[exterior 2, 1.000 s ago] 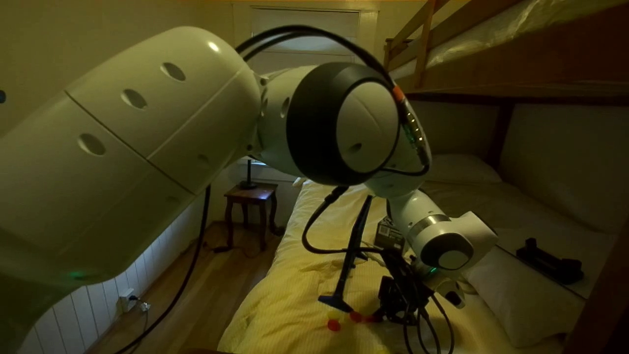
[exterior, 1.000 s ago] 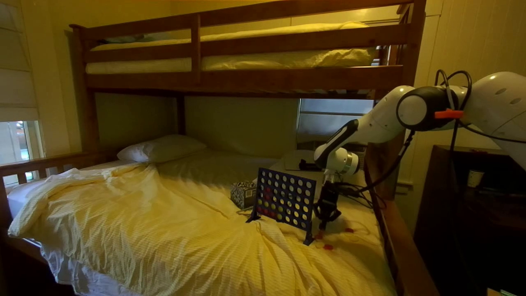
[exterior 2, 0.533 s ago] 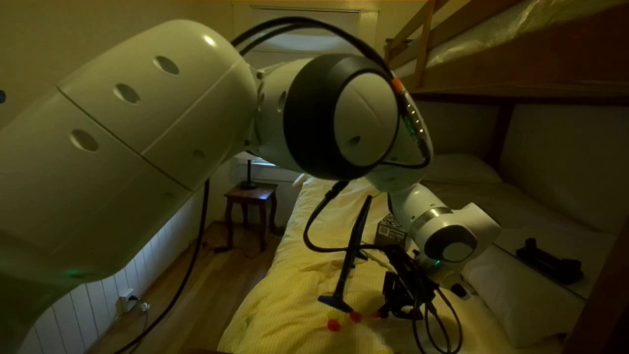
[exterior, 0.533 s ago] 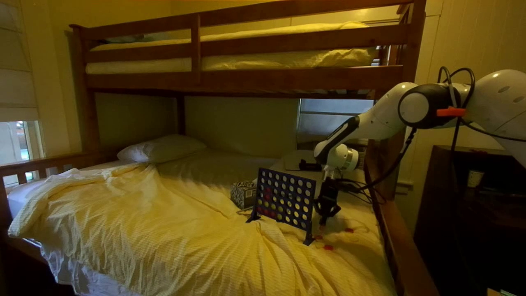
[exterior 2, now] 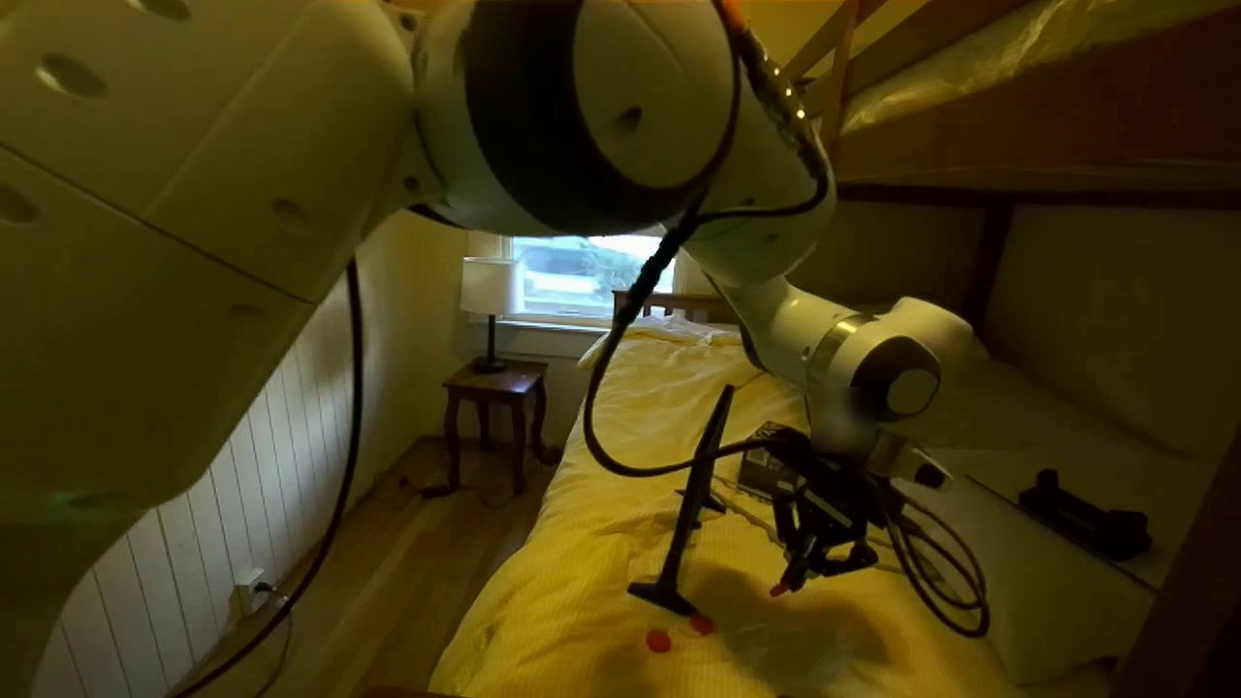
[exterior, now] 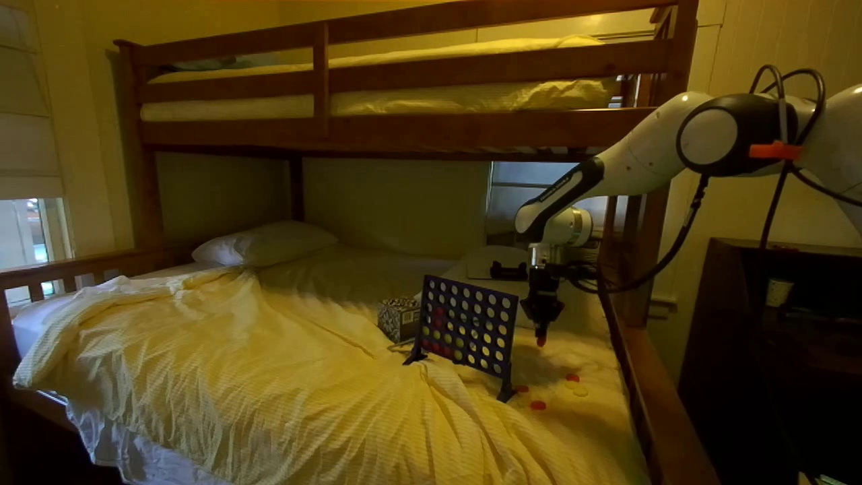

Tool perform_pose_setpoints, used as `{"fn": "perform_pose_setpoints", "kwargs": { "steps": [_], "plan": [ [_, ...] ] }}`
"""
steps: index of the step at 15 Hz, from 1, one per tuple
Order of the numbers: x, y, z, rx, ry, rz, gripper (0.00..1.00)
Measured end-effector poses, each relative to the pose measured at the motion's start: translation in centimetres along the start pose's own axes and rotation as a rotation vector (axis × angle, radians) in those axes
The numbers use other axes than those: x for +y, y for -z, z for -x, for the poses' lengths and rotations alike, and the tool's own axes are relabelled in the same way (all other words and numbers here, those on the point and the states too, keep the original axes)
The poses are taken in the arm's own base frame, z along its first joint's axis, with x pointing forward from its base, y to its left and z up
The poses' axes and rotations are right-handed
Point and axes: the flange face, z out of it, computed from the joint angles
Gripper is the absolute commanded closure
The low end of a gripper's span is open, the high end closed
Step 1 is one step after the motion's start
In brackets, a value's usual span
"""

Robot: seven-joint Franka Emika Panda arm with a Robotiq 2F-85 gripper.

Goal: Move the blue object slightly to the left and then pick up the orange object and put it in the blue object

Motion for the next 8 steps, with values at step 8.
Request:
{"fn": "perform_pose_setpoints", "kwargs": {
  "steps": [8],
  "plan": [
    [-6.3,8.1,6.6,0.085,0.312,0.271,0.98]
  ]
}}
